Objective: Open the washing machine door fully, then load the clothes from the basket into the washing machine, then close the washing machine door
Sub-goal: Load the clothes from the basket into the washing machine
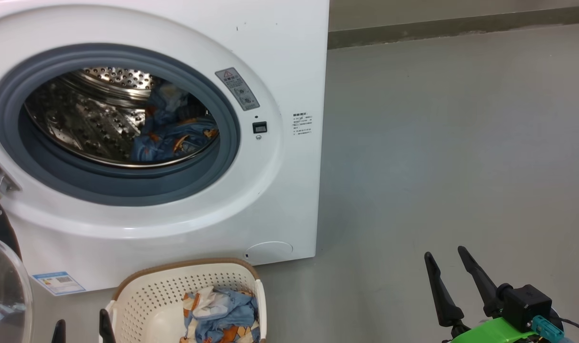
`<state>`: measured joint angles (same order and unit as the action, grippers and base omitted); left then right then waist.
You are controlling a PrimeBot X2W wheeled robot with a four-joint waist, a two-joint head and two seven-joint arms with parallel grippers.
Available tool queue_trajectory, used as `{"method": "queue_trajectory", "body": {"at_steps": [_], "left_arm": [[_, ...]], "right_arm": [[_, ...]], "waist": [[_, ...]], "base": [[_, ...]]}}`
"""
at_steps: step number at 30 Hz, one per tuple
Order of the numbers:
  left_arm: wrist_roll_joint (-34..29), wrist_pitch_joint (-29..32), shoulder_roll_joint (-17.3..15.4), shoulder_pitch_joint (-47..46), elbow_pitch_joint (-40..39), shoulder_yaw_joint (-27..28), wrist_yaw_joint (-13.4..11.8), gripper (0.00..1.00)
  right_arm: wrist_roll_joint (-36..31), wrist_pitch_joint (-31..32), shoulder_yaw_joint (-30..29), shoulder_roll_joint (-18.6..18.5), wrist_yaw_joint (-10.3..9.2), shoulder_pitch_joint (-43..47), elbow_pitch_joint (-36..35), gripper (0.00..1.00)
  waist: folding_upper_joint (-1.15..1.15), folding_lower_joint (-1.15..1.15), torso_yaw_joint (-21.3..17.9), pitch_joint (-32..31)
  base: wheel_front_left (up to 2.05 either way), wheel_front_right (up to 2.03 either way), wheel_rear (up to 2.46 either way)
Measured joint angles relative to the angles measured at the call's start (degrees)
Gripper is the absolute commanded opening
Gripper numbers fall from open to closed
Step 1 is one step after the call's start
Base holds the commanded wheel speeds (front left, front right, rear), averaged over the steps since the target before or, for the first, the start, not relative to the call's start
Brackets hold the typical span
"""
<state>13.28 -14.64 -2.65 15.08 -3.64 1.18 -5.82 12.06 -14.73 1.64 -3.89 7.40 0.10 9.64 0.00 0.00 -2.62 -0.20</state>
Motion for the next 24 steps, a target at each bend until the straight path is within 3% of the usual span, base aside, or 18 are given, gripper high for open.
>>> {"method": "queue_trajectory", "body": {"at_steps": [24], "left_arm": [[0.09, 0.00, -0.01, -0.08, 0.55, -1.67, -0.03, 1.00]], "right_arm": [[0.00, 0.00, -0.15, 0.01, 0.00, -0.01, -0.26, 1.00]], "waist": [[0.00, 0.00, 0.49, 3.19]], "base": [[0.00, 0.00, 0.00]]}}
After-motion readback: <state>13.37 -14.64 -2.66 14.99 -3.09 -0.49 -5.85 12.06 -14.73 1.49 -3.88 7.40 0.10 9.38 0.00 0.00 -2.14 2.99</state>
